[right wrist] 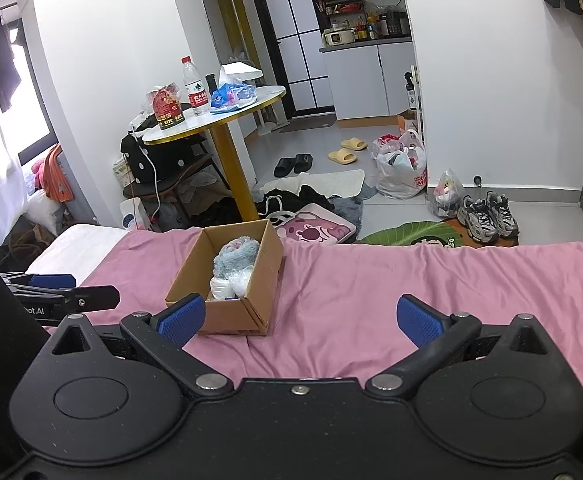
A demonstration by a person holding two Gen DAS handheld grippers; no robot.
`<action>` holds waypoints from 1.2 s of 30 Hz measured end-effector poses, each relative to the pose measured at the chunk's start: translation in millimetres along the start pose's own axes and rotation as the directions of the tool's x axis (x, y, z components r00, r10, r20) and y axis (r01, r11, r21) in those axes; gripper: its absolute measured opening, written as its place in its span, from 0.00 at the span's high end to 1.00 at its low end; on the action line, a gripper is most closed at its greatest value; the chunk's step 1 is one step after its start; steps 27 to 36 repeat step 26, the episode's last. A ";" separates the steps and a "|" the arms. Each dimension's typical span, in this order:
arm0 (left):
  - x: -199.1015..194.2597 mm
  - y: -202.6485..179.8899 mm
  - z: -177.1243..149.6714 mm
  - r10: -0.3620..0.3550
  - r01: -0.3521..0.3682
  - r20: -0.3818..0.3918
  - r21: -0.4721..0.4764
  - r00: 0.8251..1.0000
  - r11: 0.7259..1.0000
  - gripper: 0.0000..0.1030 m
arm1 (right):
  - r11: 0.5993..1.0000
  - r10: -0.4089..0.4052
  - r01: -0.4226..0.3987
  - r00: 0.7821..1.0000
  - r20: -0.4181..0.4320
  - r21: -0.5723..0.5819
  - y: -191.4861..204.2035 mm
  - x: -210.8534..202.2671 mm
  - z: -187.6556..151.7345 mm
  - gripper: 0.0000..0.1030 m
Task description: Organize soft objects
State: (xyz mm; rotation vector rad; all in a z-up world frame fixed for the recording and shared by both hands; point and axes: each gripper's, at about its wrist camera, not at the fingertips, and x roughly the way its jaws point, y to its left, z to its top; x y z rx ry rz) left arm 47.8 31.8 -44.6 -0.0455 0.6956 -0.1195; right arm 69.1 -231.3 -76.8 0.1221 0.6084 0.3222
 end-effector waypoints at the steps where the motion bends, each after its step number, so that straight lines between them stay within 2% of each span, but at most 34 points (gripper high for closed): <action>1: 0.3 -0.5 0.5 0.000 0.000 -0.001 0.001 1.000 1.000 0.00 | 1.000 0.000 0.000 1.000 0.000 0.000 -0.1 0.0 0.0 0.00; 36: 1.3 0.1 -0.4 -0.020 0.020 0.000 0.004 1.000 1.000 0.00 | 1.000 -0.005 0.005 1.000 -0.010 0.014 -1.2 2.7 -1.8 0.00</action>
